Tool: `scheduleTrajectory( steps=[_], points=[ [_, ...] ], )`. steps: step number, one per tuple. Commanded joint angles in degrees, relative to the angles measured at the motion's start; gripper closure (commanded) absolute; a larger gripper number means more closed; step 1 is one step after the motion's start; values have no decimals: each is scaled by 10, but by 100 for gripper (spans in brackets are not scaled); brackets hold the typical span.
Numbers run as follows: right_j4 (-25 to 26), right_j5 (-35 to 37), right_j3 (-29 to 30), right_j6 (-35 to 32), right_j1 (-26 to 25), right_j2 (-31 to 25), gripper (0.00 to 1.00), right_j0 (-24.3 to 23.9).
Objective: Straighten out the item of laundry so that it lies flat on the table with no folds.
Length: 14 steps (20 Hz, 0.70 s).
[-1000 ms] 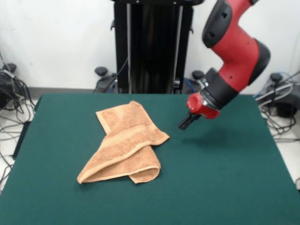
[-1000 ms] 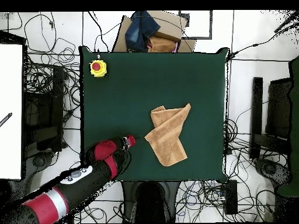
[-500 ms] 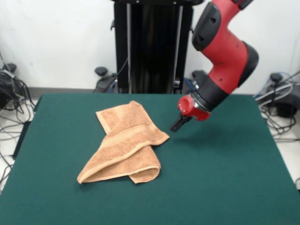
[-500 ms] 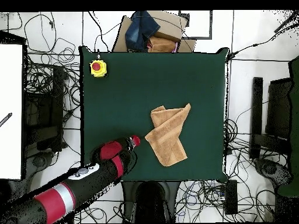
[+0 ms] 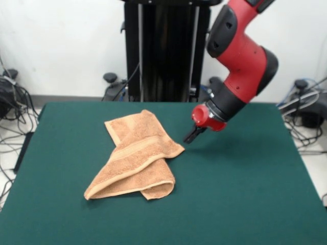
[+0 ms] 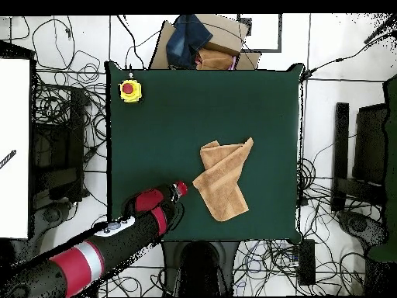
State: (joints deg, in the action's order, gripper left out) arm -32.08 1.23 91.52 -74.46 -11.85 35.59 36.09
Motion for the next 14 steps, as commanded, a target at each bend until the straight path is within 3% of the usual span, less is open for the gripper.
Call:
scheduleTrajectory(
  steps=[1, 14],
  points=[
    [18, -35, -12, -125, -31, -73, 100, -20],
    [31, -61, 0, -130, -32, -66, 100, -30]
  ],
)
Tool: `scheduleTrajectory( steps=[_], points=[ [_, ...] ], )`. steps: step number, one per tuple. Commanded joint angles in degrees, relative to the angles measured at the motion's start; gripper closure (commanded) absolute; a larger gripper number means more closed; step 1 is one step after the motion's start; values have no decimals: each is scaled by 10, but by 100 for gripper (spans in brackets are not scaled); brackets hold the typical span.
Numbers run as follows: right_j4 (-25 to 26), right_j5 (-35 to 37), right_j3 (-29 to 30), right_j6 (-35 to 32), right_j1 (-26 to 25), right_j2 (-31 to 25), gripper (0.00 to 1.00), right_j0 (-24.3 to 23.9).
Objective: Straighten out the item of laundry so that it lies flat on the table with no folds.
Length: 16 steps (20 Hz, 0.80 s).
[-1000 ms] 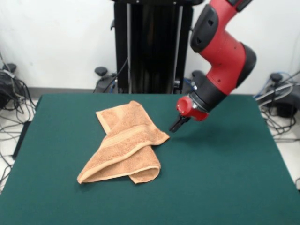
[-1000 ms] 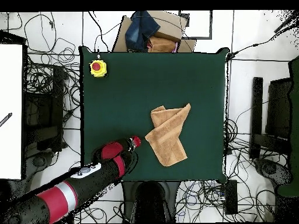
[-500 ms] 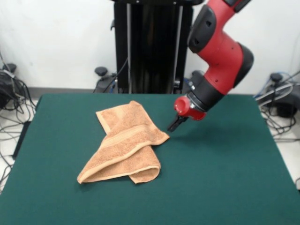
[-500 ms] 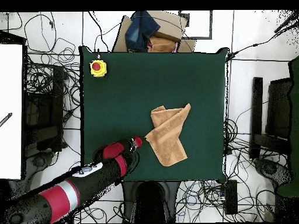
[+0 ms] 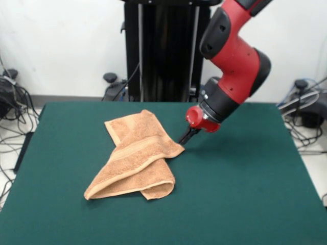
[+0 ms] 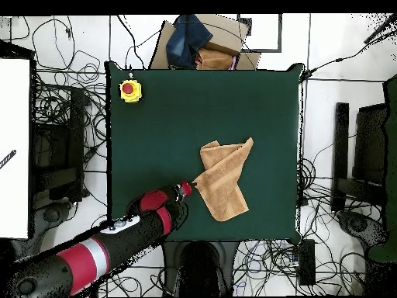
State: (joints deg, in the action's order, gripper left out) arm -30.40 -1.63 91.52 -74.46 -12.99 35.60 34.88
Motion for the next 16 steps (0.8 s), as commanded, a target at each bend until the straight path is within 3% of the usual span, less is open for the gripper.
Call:
scheduleTrajectory(
  steps=[1, 16],
  points=[
    [15, -36, -1, -131, -23, -66, 100, -20],
    [3, -53, 1, -144, -29, -67, 100, -16]
  ],
)
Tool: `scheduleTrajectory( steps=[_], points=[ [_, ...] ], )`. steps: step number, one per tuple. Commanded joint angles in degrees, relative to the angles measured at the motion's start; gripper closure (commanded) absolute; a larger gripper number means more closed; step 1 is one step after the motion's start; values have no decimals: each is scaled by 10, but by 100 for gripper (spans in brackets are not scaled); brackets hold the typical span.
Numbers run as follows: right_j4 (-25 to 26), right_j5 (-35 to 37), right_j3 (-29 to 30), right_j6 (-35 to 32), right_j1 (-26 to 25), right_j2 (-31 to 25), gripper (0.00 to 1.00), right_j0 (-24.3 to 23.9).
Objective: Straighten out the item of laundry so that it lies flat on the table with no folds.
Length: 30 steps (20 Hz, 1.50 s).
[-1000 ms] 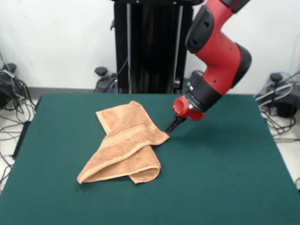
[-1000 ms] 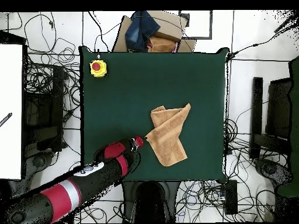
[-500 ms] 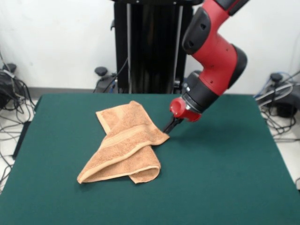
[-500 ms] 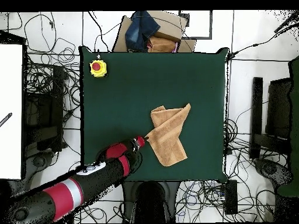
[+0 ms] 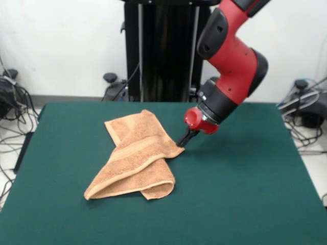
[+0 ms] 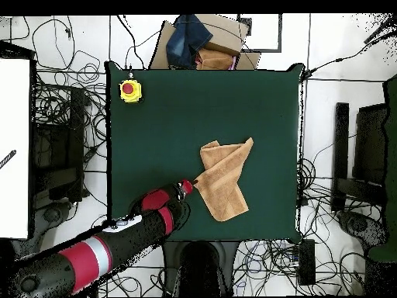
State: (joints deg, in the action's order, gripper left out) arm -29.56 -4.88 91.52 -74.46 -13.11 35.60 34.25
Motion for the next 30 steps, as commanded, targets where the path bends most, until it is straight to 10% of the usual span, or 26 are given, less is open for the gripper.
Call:
scheduleTrajectory(
  steps=[1, 30],
  points=[
    [-8, -19, 1, -143, -29, -64, 0, -7],
    [-43, 6, -30, -142, -77, -36, 0, 29]
  ],
)
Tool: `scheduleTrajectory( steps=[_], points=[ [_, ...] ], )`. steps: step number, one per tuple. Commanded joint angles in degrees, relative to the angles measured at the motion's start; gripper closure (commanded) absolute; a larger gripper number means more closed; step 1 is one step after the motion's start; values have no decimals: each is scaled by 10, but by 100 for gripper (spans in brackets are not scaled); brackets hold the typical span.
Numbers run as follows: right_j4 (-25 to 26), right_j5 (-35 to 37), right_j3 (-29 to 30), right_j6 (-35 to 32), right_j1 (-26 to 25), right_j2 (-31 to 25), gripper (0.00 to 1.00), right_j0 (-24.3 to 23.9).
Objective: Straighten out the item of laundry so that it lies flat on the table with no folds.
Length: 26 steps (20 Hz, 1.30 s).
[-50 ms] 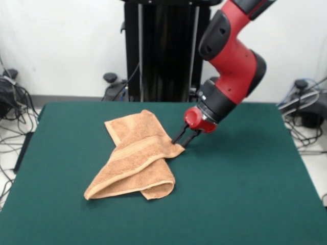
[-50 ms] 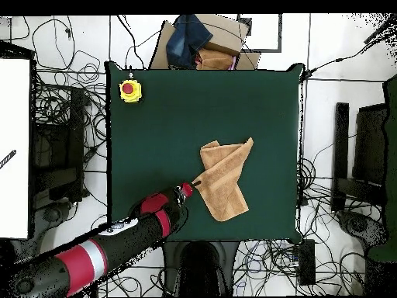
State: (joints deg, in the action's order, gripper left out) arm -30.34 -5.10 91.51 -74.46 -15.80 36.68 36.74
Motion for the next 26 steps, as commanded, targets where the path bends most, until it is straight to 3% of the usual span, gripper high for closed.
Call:
scheduleTrajectory(
  steps=[1, 9, 26],
  points=[
    [-37, 8, -31, -142, -52, -45, 0, 4],
    [-76, -6, -65, -139, -104, -17, 0, 17],
    [-88, -38, -81, -136, -125, -8, 0, 18]
  ],
)
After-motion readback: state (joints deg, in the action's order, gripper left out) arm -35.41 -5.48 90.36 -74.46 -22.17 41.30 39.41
